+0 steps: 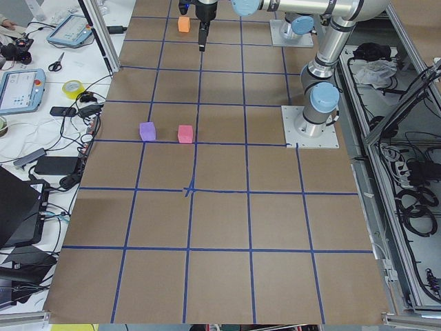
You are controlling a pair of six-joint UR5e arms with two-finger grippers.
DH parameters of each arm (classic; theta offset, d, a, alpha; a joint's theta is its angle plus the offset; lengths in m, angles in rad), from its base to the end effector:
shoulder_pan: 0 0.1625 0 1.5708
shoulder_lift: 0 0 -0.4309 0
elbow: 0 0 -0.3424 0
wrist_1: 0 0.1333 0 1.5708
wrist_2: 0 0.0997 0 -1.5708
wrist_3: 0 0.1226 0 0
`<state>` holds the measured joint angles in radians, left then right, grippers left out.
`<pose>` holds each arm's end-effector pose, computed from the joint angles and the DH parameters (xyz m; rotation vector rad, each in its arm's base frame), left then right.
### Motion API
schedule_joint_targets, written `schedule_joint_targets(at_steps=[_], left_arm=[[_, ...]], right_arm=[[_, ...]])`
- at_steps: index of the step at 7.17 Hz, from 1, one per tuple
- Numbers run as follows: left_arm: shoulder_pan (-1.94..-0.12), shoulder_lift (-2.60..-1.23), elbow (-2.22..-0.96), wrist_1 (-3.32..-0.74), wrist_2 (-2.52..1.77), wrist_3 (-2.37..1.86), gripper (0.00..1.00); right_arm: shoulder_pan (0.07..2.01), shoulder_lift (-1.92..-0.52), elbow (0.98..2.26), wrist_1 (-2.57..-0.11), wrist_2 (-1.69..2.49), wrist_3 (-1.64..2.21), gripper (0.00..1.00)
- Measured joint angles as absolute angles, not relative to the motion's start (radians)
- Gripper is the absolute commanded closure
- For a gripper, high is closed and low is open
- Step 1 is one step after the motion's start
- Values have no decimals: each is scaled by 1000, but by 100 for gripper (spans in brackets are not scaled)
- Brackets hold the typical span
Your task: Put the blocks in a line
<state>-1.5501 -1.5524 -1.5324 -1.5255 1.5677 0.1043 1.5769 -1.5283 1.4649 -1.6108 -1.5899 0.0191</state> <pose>-0.1244 -0.4483 0.5010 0.1312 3.1315 -0.1601 0.1338 -0.4710 0.5031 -0.0218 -3.1195 0.1618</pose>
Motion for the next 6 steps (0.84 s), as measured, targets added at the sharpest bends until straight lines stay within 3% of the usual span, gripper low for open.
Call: schedule_joint_targets(at_steps=[6], left_arm=[[-1549,-1549,-1543,-1522,1568,104,0]], right_arm=[[1576,-1528,1465,-1616,-1585,17,0]])
